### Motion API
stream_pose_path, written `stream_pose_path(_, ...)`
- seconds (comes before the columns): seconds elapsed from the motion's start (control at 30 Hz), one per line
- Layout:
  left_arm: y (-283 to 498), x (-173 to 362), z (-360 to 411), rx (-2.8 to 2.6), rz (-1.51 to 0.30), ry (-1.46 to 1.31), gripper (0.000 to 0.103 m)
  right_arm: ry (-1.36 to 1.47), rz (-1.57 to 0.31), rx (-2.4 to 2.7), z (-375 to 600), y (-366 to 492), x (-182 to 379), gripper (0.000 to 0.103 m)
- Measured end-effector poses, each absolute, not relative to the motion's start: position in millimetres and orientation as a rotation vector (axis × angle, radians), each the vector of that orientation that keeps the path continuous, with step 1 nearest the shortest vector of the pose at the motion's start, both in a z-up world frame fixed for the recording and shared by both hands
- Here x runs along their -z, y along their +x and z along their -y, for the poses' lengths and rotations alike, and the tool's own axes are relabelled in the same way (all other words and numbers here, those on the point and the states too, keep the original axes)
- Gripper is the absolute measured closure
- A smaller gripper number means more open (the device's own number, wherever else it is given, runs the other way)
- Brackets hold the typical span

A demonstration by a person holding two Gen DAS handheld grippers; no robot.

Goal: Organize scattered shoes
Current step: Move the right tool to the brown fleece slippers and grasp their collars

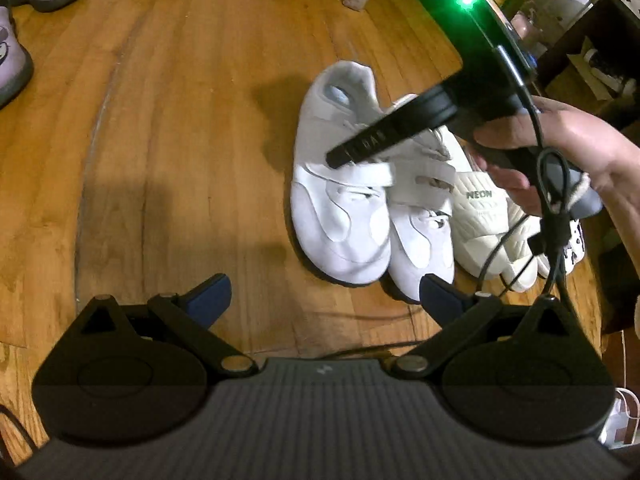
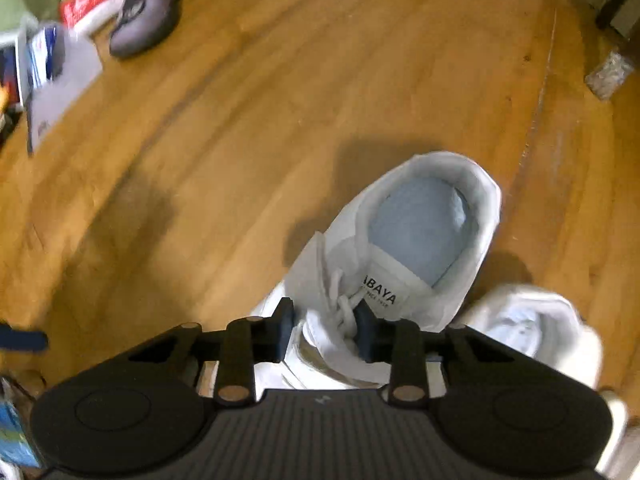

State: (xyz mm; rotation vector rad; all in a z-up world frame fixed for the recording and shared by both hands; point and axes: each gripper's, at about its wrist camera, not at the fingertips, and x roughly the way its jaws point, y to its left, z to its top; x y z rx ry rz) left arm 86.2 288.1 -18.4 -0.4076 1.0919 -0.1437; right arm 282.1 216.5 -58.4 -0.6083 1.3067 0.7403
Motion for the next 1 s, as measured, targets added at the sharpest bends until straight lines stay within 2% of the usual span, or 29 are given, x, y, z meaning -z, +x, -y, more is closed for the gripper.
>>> stream_pose_path(0.1, 86, 9, -280, 0.14, -1.096, -0.387, 0.001, -0.479, -1.287, -0.727, -202, 281, 42, 0.068)
stream_pose_path(0.13, 83, 2, -279, 0.134, -1.098, -0.383, 0.001, -0.407, -1.265, -0.723, -192, 278, 30, 0.059)
stream_pose_path(0.17, 78, -6, -279, 0.129, -1.1, -0.381, 0.001, -0.335, -1.243, -0.721, -181, 275, 18, 0.043)
stream_pose_path(0.2, 75, -10, -279, 0.129, -1.101, -0.378, 0.001, -0.259, -1.236, -0.738, -167, 267, 5, 0.039)
stream_pose_path(0.37, 20, -59, -274, 0.189, -1.057, -0.303, 0.0, 0.14, -1.397, -0.884, -95, 222, -49, 0.039)
stream_pose_path(0.47, -13, -58, -265, 0.244, -1.101, -0.298, 0.0, 0.272, -1.501, -0.918, -64, 193, -54, 0.038)
stream_pose_path(0.53, -32, -47, -253, 0.287, -1.15, -0.275, 0.0, 0.24, -1.515, -0.918, -52, 167, -52, 0.038)
stream_pose_path(0.7, -66, -3, -215, 0.351, -1.268, -0.136, 0.0, 0.251, -1.535, -0.93, -37, 94, -1, 0.038)
stream_pose_path(0.8, -75, 13, -197, 0.381, -1.286, -0.073, 0.0, 0.229, -1.541, -0.915, -33, 58, 27, 0.038)
stream_pose_path(1.0, -70, 27, -186, 0.391, -1.255, -0.011, 0.0, 0.108, -1.417, -0.915, -47, 28, 44, 0.038)
